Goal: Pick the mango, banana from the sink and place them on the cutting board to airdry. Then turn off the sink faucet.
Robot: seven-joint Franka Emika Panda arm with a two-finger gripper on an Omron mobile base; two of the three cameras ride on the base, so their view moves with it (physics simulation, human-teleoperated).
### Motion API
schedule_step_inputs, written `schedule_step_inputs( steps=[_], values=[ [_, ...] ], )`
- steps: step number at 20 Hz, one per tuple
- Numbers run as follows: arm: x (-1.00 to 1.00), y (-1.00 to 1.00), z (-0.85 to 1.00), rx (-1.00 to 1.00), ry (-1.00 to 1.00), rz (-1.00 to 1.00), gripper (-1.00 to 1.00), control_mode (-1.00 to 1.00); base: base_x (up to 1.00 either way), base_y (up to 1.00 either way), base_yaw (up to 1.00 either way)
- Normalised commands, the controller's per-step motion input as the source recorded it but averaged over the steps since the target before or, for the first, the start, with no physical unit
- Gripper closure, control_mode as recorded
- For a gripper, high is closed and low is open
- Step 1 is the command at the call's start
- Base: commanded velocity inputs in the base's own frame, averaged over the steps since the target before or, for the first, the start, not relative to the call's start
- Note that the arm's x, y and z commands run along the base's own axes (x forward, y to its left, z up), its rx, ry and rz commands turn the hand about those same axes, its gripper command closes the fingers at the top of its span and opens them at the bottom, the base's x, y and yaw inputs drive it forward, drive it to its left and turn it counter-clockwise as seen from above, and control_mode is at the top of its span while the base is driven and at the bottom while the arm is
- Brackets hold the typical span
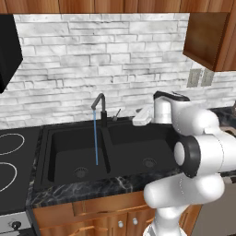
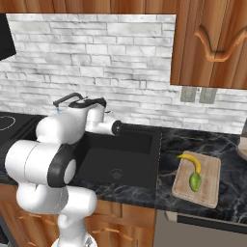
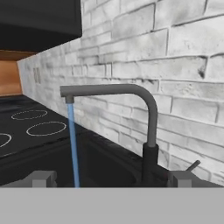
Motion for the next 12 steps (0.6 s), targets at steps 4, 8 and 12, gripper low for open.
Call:
schedule_step_inputs(
  steps=[4, 8, 12],
  values=[
    [0.28, 0.04, -0.16, 0.0, 0.0, 0.0, -1.0, -1.0, 0.0, 0.0, 0.0],
    [0.26, 0.03, -0.16, 0.0, 0.0, 0.0, -1.0, -1.0, 0.0, 0.0, 0.0],
    [0.24, 0.06, -0.12, 0.0, 0.0, 0.0, -1.0, -1.0, 0.0, 0.0, 0.0]
  ],
)
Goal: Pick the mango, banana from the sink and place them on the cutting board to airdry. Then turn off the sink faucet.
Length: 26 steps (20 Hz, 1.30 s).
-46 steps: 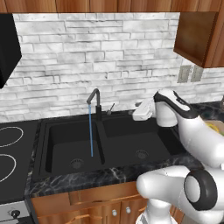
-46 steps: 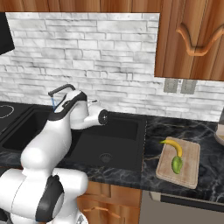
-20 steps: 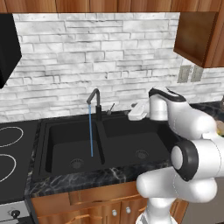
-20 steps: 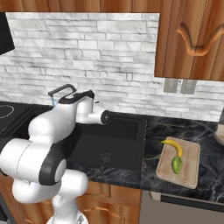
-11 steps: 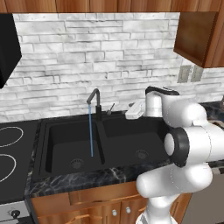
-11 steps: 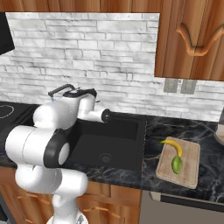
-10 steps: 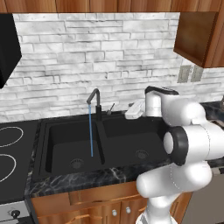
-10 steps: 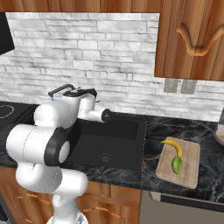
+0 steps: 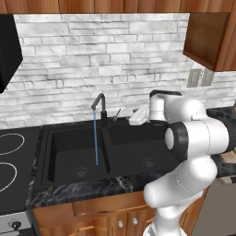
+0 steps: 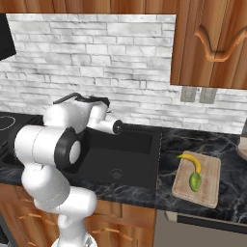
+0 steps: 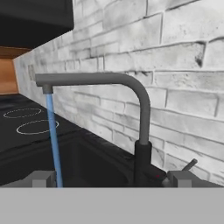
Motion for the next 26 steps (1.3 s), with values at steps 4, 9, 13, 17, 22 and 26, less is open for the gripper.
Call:
schedule_step_inputs(
  steps=[4, 9, 13, 17, 22, 26],
  values=[
    [0.24, 0.06, -0.11, 0.0, 0.0, 0.0, -1.0, -1.0, 0.0, 0.0, 0.0],
    [0.24, 0.0, -0.09, 0.01, 0.0, 0.0, -1.0, -1.0, 0.0, 0.0, 0.0],
    [0.24, 0.0, -0.15, 0.0, 0.0, 0.0, -1.0, -1.0, 0.0, 0.0, 0.0],
    [0.27, 0.0, -0.2, 0.0, 0.0, 0.0, -1.0, -1.0, 0.0, 0.0, 0.0],
    [0.27, 0.0, -0.18, 0.0, 0.0, 0.0, -1.0, -1.0, 0.0, 0.0, 0.0],
    [0.26, 0.0, -0.11, 0.01, 0.0, 0.0, -1.0, -1.0, 0.0, 0.0, 0.0]
  ],
)
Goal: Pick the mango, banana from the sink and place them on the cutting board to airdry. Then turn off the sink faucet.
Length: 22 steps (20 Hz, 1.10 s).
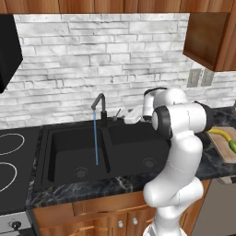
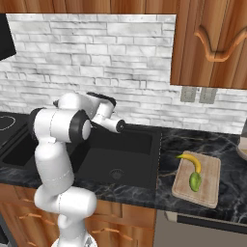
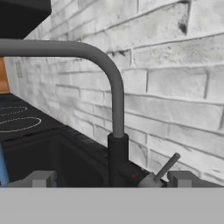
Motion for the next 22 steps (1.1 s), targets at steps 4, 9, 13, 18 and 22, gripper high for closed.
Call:
schedule_step_inputs(
  steps=[4, 9, 13, 18, 22],
  values=[
    [0.26, 0.05, -0.09, 0.01, 0.0, 0.0, -1.0, -1.0, 0.0, 0.0, 0.0],
    [0.26, 0.13, -0.07, 0.01, 0.0, 0.0, -1.0, -1.0, 0.0, 0.0, 0.0],
    [0.27, 0.1, -0.08, 0.01, 0.0, 0.0, -1.0, -1.0, 0.0, 0.0, 0.0],
    [0.28, 0.03, -0.13, 0.0, 0.0, 0.0, -1.0, -1.0, 0.0, 0.0, 0.0],
    [0.25, 0.0, -0.17, 0.0, 0.0, 0.0, -1.0, -1.0, 0.0, 0.0, 0.0]
  ],
)
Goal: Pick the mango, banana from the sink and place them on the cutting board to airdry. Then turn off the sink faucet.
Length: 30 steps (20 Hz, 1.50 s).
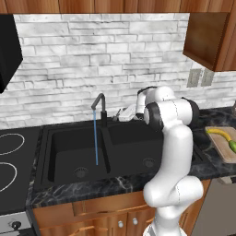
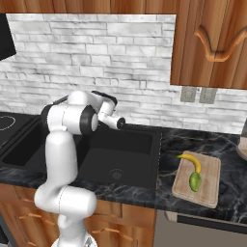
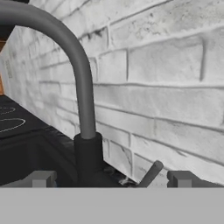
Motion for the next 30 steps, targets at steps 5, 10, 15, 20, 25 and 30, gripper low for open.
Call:
schedule_step_inputs(
  steps=[5, 10, 15, 20, 25, 30],
  values=[
    [0.25, 0.0, -0.14, 0.0, 0.0, 0.0, -1.0, -1.0, 0.0, 0.0, 0.0],
    [0.25, 0.0, -0.15, 0.01, 0.0, 0.0, -1.0, -1.0, 0.0, 0.0, 0.0],
    [0.26, 0.0, -0.18, 0.01, 0.0, 0.0, -1.0, -1.0, 0.0, 0.0, 0.0],
    [0.29, 0.0, -0.16, 0.0, 0.0, 0.0, -1.0, -1.0, 0.0, 0.0, 0.0],
    [0.3, 0.01, -0.09, 0.0, 0.0, 0.0, -1.0, -1.0, 0.0, 0.0, 0.0],
    [0.3, 0.08, -0.08, 0.0, 0.0, 0.0, -1.0, -1.0, 0.0, 0.0, 0.0]
  ],
)
